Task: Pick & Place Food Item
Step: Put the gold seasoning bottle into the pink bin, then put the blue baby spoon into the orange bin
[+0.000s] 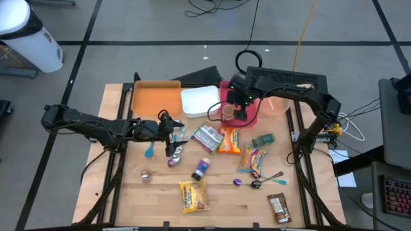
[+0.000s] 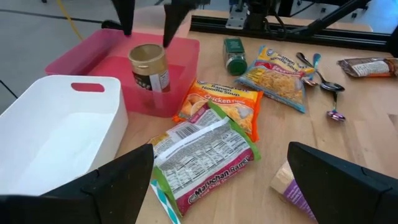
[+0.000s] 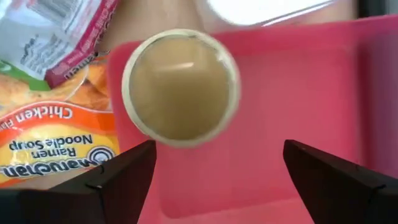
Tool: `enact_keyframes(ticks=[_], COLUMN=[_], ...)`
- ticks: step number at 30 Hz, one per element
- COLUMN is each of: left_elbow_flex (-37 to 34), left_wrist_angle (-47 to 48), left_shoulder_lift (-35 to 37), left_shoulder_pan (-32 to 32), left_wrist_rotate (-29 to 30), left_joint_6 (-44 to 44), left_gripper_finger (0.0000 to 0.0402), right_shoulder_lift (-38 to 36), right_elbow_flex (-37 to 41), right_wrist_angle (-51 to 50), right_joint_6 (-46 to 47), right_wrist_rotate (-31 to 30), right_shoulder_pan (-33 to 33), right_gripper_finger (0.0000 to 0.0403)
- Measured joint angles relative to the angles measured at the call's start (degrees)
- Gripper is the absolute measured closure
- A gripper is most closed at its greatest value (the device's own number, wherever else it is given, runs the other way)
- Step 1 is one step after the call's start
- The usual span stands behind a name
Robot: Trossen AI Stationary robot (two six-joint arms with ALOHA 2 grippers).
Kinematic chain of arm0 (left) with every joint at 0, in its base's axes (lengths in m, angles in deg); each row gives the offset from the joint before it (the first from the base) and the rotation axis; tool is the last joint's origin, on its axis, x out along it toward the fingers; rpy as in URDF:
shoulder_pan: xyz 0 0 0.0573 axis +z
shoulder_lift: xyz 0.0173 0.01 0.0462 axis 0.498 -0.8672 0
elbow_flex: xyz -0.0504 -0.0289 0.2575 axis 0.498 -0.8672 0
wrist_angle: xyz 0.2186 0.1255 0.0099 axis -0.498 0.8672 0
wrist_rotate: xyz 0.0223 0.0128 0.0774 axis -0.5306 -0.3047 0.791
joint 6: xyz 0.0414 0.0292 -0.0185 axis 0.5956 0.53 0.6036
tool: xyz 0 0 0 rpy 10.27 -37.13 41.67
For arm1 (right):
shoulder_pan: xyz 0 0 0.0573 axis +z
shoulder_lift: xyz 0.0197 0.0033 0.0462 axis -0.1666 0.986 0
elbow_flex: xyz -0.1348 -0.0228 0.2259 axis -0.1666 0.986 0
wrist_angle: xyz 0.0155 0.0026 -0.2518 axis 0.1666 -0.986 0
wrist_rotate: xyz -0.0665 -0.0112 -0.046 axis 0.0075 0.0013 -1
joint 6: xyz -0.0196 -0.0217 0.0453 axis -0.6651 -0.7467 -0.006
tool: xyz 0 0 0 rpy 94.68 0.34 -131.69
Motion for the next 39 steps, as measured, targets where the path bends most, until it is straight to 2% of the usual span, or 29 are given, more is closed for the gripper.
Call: enact_keyframes(ticks=[7,12,15,22,27,31,34,39], left_elbow_flex=[0.0,0.0,0.0,0.0,0.0,0.0,0.0,0.0], left_wrist_angle=[0.0,0.0,-0.1,-0.1,-0.2,-2.9,-6.1,-7.7], left_shoulder_lift=[0.0,0.0,0.0,0.0,0.0,0.0,0.0,1.0], left_shoulder_pan=[0.0,-0.1,-0.1,-0.1,-0.1,-0.1,-0.1,-0.2], left_wrist_rotate=[0.0,0.0,-0.1,-0.1,-0.1,0.8,0.9,1.0], left_joint_6=[-0.6,-3.3,-5.3,-3.9,-3.8,-2.8,-2.2,-1.9], left_gripper_finger=[0.0023,0.0023,0.0023,0.0023,0.0023,0.0023,0.0023,0.0023], right_shoulder_lift=[-6.2,-9.2,-10.6,-11.4,-12.0,-15.7,-21.0,-32.6], right_elbow_flex=[0.0,2.0,6.3,23.2,27.6,28.4,28.7,28.5], right_wrist_angle=[-5.0,-3.8,2.2,26.3,23.5,17.8,15.7,18.6], right_joint_6=[6.9,10.9,12.8,12.6,10.7,14.3,16.5,20.8], right_wrist_rotate=[0.4,0.4,0.5,0.4,-1.2,-2.1,-1.1,-1.1], right_shoulder_pan=[0.1,0.8,1.5,3.1,3.0,3.2,4.2,8.4], right_gripper_finger=[0.0061,0.0058,0.0059,0.006,0.0067,0.0069,0.0069,0.0069])
